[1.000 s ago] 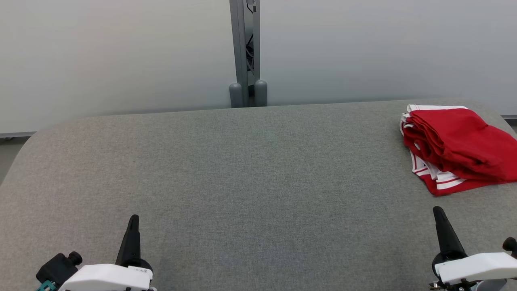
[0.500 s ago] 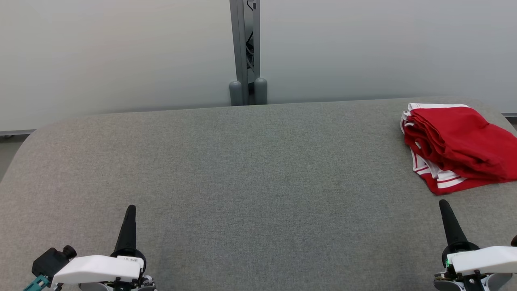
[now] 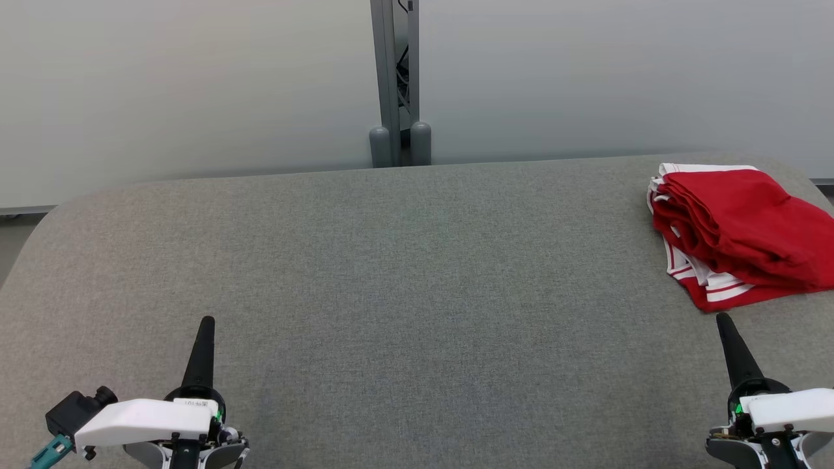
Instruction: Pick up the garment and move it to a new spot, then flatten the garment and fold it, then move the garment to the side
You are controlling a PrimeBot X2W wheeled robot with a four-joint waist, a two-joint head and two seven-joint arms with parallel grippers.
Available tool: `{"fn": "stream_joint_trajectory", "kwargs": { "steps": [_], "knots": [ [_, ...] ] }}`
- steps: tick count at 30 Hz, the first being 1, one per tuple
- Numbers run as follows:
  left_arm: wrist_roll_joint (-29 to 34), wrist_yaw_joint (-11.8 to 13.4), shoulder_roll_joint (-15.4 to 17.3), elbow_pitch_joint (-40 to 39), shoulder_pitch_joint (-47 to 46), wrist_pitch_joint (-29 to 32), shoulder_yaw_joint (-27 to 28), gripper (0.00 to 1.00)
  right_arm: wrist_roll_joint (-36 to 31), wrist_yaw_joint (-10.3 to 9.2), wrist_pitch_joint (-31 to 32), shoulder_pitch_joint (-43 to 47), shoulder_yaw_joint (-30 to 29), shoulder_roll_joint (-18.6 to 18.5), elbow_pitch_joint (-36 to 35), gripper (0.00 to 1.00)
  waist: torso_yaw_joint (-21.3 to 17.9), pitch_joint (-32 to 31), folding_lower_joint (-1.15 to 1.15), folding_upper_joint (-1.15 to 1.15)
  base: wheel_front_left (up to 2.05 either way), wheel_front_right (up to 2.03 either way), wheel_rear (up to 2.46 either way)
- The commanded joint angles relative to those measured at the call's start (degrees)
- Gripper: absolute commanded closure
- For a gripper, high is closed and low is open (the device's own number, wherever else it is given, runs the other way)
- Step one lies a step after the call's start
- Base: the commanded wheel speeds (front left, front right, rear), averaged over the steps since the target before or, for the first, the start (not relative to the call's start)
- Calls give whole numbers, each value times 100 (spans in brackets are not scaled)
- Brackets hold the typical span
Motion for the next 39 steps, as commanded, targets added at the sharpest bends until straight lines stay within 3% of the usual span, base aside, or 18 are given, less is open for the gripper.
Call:
{"fn": "stream_joint_trajectory", "kwargs": {
  "steps": [1,39],
  "knots": [
    [-137,-54,37,-16,-164,27,45,100,163,1,63,-125,-53,-25,-17,100,0,4,0,-1,0,0,0],
    [-1652,-297,38,141,-533,416,248,100,1773,0,578,-365,-433,16,73,100,-2,113,0,-1,0,0,0]
  ]
}}
